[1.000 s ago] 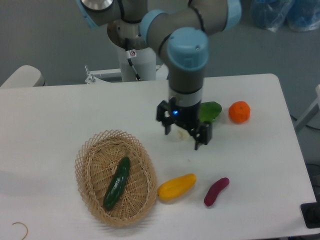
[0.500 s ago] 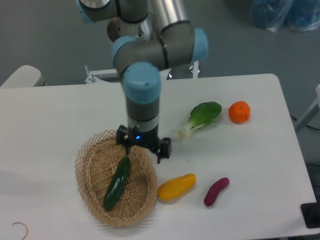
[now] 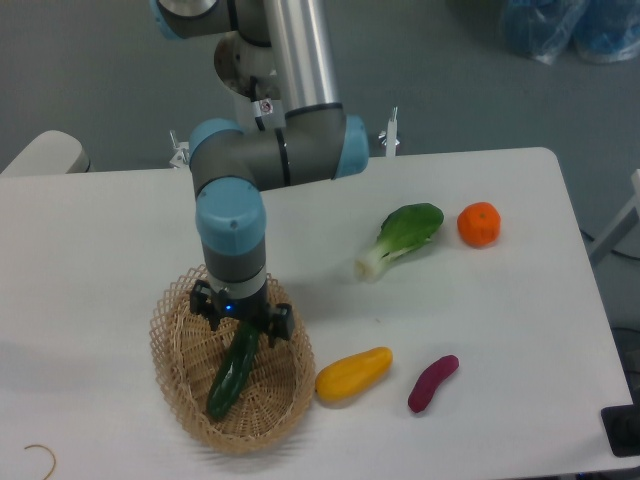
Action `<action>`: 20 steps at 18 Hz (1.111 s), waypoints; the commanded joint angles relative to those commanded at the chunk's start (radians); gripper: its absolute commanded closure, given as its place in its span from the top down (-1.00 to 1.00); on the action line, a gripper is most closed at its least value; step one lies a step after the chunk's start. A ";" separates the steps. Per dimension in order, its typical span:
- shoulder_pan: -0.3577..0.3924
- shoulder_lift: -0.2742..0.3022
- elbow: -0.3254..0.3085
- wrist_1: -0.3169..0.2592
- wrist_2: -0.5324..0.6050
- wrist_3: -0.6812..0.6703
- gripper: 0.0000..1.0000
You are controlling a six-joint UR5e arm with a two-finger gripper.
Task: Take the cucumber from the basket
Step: 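Lower the gripper onto the green cucumber in the basket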
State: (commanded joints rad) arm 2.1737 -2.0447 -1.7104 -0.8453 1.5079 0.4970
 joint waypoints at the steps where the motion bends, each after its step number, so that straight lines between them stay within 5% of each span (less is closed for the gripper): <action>1: 0.000 -0.006 0.003 0.008 0.000 0.003 1.00; 14: -0.011 -0.052 0.020 0.052 0.026 0.018 0.99; 18: -0.011 -0.052 0.029 0.051 0.026 0.020 0.56; 20: -0.011 -0.054 0.032 0.051 0.028 0.020 0.50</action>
State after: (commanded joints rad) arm 2.1629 -2.0985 -1.6782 -0.7946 1.5355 0.5170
